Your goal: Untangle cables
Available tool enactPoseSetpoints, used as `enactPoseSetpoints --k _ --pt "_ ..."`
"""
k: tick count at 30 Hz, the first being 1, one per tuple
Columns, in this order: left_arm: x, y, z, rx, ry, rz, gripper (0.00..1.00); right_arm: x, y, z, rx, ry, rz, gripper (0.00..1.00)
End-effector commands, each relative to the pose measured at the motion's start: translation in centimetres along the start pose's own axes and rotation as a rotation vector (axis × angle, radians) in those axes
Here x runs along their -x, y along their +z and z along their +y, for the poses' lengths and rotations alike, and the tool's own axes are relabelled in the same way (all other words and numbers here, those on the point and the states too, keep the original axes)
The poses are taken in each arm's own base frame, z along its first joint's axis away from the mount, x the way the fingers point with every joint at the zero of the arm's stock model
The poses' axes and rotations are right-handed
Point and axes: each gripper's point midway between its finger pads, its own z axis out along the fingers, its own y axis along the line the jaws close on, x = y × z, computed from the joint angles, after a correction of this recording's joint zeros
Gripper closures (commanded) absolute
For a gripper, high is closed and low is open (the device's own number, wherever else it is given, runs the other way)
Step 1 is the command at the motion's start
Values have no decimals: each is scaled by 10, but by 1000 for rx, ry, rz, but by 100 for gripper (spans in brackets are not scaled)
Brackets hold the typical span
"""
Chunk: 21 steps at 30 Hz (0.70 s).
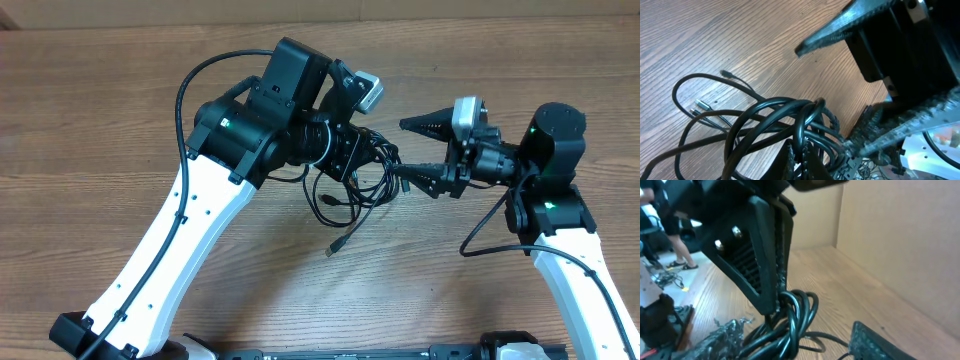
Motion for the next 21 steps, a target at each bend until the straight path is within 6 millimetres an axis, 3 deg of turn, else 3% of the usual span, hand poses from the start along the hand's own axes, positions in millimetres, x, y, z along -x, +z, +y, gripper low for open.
enactPoseSetpoints --k 1,2,5,8,13,21 --pt "5 -5 -8 -31 39 -22 96 9 -1 0 -15 -142 0 41" --pt "6 -5 -8 -31 39 -23 96 9 -1 0 -14 -146 1 46" --pt "8 -5 -11 -51 43 -30 96 9 -1 0 -14 -152 1 79" --pt "10 -6 -16 -76 51 -40 96 8 -1 1 -12 -149 2 89" --pt "12 -6 -16 -78 47 -44 96 7 -1 1 -11 -135 6 96" --pt "13 -6 -17 -79 51 -50 96 5 -1 2 -9 -121 11 90"
